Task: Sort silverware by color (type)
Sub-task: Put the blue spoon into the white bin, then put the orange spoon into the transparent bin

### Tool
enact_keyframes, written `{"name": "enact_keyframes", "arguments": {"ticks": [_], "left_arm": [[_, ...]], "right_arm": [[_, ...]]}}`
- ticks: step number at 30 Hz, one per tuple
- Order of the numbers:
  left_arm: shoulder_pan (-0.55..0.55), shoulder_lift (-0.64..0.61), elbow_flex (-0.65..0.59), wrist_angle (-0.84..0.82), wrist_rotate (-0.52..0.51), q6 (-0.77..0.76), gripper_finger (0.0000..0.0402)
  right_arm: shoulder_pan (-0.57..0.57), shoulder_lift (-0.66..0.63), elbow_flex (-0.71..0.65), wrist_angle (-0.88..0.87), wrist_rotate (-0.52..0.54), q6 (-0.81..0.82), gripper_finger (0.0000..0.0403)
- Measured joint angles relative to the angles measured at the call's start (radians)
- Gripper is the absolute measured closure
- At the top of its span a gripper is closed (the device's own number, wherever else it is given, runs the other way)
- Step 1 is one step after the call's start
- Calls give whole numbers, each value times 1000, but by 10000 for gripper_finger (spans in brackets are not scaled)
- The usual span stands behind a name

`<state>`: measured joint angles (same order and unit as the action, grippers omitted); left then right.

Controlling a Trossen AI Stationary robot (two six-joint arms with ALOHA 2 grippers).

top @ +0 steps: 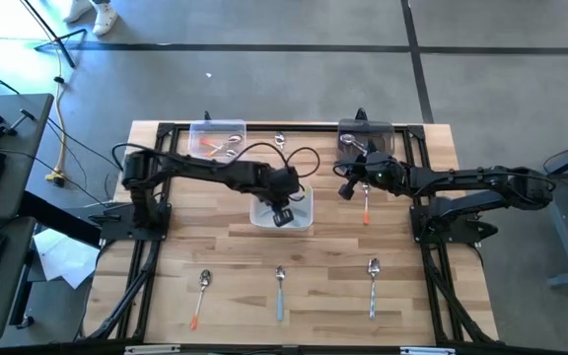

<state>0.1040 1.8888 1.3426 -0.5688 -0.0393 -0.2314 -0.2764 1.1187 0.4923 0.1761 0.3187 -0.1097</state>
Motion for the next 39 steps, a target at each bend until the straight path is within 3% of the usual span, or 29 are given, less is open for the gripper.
{"name": "enact_keyframes", "arguments": {"ticks": [14, 24, 29, 33, 39], "left_arm": [[10, 68, -1, 0, -40, -16, 383], [9, -18, 0, -19, -85, 28, 317], [-12, -95, -12, -28, -182, 65, 300], [-50, -213, -118, 29, -269, 15, 301], [-97, -420, -415, 332, -288, -40, 314]], "right_arm": [[0, 0, 0, 7, 5, -4, 401], [2, 0, 0, 46, 63, -15, 401], [2, 0, 0, 59, 63, -22, 401], [14, 0, 0, 50, 62, 11, 402], [29, 0, 0, 55, 58, 23, 402]]}}
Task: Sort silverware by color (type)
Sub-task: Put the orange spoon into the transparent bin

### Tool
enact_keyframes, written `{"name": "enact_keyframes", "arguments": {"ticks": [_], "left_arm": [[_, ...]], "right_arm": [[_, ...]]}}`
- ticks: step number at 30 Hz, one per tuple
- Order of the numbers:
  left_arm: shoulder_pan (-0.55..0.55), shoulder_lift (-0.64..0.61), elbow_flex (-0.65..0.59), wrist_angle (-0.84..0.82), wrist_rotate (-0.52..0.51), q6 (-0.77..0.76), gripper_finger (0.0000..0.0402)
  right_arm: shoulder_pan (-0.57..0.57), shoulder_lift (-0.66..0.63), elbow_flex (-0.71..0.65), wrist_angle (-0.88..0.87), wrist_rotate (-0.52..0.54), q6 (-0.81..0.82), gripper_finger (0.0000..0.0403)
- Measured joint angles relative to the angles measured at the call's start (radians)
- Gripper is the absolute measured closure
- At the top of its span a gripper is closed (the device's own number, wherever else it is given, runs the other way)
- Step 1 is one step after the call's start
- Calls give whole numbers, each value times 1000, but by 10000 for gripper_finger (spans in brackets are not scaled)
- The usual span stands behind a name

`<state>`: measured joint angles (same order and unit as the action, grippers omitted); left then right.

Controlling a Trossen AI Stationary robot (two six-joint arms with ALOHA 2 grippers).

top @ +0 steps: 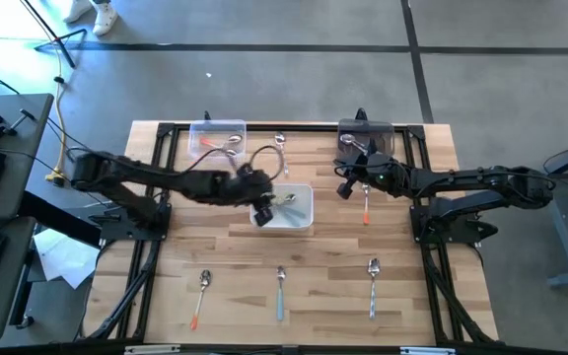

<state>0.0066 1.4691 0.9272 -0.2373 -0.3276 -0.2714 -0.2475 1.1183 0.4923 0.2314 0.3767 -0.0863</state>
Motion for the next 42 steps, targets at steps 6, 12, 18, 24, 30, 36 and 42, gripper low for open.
{"name": "enact_keyframes", "arguments": {"ticks": [6, 12, 18, 24, 30, 36, 42], "left_arm": [[-11, -144, -292, 352, -3, -25, 323], [44, -229, -496, 592, -7, -25, 328], [143, -260, -584, 703, 84, 13, 332], [229, -258, -618, 765, 204, 56, 332], [278, -258, -618, 760, 249, 66, 332], [283, -257, -618, 759, 244, 91, 332], [283, -257, -618, 759, 242, 136, 332]], "right_arm": [[0, 0, 0, -1, 0, 60, 403], [-12, 0, 55, -130, 46, 210, 403], [-6, 0, 116, -484, 91, 527, 395], [7, 0, 116, -765, 89, 883, 339], [7, 26, 116, -934, 27, 1090, 275], [7, 152, 116, -900, -73, 1182, 263], [6, 275, 115, -894, -104, 1260, 264]]}}
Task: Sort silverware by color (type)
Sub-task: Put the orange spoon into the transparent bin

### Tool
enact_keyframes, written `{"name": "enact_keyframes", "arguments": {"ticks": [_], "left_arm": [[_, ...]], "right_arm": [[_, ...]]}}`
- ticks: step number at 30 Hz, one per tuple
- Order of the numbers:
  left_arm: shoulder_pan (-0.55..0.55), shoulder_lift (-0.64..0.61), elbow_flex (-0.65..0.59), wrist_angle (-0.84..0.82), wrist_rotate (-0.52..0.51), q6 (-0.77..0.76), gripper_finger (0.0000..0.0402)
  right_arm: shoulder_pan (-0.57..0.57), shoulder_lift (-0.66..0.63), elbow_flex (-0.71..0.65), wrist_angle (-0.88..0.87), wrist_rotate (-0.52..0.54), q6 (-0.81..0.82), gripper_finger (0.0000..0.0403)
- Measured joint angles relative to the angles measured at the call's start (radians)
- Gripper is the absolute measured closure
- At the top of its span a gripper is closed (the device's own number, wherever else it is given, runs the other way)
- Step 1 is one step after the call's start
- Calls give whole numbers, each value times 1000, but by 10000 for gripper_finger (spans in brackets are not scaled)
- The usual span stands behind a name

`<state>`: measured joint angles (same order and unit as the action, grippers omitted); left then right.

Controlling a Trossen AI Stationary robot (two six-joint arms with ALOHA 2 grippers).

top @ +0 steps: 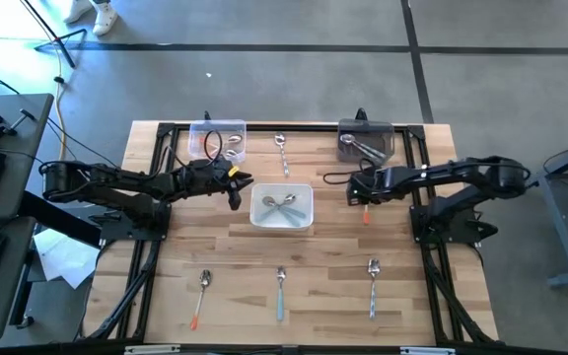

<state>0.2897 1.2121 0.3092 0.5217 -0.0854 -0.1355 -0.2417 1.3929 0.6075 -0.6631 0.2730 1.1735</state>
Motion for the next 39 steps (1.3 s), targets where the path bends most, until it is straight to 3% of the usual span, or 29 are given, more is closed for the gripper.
{"name": "enact_keyframes", "arguments": {"ticks": [6, 15, 26, 39], "left_arm": [[0, 0, 0, -2, 0, 0, 332], [-1, 0, 0, 0, 0, -19, 332], [-5, 0, 0, 1, 48, -44, 332], [-11, 0, 0, 19, 119, -46, 332]], "right_arm": [[1, 46, 1, 50, 6, 8, 288], [1, 51, 1, 94, 6, -59, 395], [43, -27, -2, 313, 110, -210, 399], [77, -91, -2, 637, 220, -576, 402]]}}
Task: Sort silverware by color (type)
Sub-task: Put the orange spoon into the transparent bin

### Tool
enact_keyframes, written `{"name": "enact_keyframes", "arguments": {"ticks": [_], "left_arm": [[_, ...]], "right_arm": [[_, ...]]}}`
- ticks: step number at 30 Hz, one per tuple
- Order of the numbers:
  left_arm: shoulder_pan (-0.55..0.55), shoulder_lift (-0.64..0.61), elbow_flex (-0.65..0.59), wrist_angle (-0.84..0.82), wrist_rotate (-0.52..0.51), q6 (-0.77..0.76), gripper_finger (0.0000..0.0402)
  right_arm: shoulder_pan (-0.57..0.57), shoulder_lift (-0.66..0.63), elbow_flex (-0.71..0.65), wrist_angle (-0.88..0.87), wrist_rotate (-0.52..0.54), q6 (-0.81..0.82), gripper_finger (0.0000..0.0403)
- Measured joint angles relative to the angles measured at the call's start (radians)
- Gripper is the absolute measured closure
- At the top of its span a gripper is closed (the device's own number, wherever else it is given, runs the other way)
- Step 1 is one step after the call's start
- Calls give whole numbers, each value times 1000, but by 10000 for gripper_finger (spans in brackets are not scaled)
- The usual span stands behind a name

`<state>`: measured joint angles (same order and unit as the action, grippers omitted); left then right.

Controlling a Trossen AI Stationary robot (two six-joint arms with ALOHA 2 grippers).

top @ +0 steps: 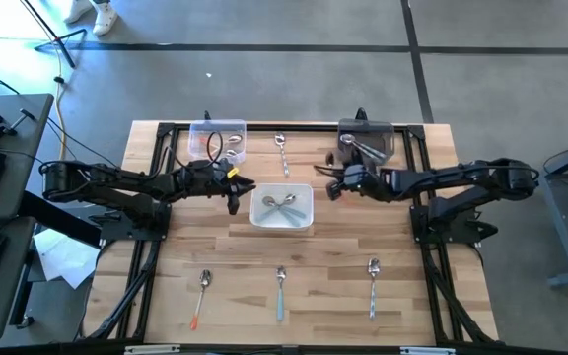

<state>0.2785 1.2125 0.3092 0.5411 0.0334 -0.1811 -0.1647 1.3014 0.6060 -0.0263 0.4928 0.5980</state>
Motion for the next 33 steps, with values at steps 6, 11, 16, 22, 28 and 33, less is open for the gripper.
{"name": "enact_keyframes", "arguments": {"ticks": [6, 11, 16, 22, 28, 33], "left_arm": [[-3, 0, 0, 99, -13, -11, 332], [-31, 0, 0, 164, -10, -27, 332], [-61, 0, 2, 238, -26, -25, 332], [-83, 16, 50, 275, -48, 8, 332], [-120, 153, 186, 272, -51, 47, 330], [-152, 326, 350, 271, -88, 88, 299]], "right_arm": [[-55, 0, 0, 181, -116, -326, 402], [-110, 1, -14, 271, -210, -479, 402], [-160, 0, -139, 588, -423, -554, 403], [-223, 0, -253, 969, -619, -562, 403], [-207, 0, -261, 1097, -652, -580, 403], [-178, 0, -261, 1160, -652, -607, 403]]}}
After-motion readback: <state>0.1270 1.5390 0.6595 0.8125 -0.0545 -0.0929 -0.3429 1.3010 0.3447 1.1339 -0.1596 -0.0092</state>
